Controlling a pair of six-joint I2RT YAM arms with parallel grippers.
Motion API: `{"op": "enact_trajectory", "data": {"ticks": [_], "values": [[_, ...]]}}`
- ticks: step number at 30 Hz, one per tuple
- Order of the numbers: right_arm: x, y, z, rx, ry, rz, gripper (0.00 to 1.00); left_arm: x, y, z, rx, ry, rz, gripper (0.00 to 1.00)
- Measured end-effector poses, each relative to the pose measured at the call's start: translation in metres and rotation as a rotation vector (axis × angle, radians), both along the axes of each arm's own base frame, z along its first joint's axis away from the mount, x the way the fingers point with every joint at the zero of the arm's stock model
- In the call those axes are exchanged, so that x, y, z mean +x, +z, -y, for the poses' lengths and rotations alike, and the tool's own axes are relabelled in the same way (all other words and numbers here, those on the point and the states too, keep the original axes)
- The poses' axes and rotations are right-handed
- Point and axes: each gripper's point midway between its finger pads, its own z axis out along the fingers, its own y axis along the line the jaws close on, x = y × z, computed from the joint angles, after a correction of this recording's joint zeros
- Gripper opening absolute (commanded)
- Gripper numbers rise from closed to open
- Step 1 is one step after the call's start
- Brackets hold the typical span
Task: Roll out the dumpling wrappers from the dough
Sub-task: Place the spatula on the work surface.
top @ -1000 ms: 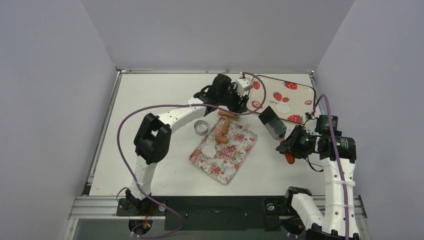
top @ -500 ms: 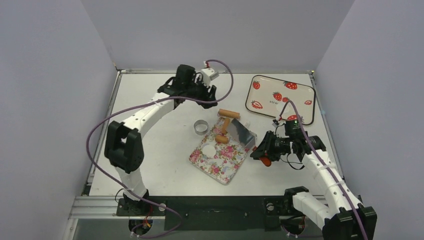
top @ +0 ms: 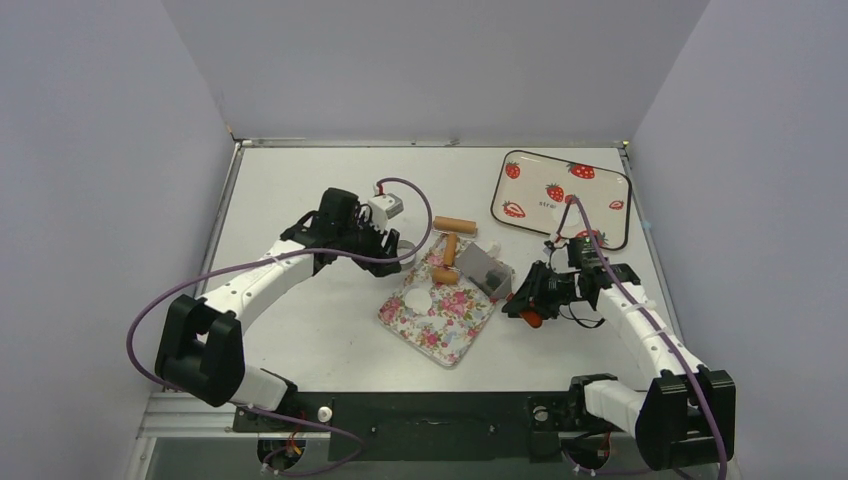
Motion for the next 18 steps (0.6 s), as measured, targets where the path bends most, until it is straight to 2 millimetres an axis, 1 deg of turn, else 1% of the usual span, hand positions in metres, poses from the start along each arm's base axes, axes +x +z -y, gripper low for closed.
{"op": "enact_trajectory", "data": {"ticks": [2,9,13,14,16,18], "values": [[0.004,-0.004,0.003,-0.010,-0.018,-0.007,0.00,-0.001,-0.003,-0.001,0.004,0.010,-0.008,0.53],[0.004,-0.010,0.010,-0.034,-0.053,-0.030,0.00,0.009,0.009,0.002,-0.022,0.016,0.054,0.54],[-0.002,-0.026,0.008,-0.035,-0.055,-0.050,0.11,0.013,0.012,0.004,-0.039,0.021,0.077,0.54],[-0.003,-0.030,0.007,-0.033,-0.050,-0.055,0.17,0.013,0.012,0.005,-0.042,0.023,0.078,0.54],[0.001,-0.035,0.005,-0.030,-0.039,-0.055,0.25,0.014,0.012,0.005,-0.047,0.027,0.076,0.54],[0.006,-0.039,0.006,-0.055,-0.038,-0.062,0.30,0.014,0.013,0.006,-0.050,0.027,0.081,0.54]]}}
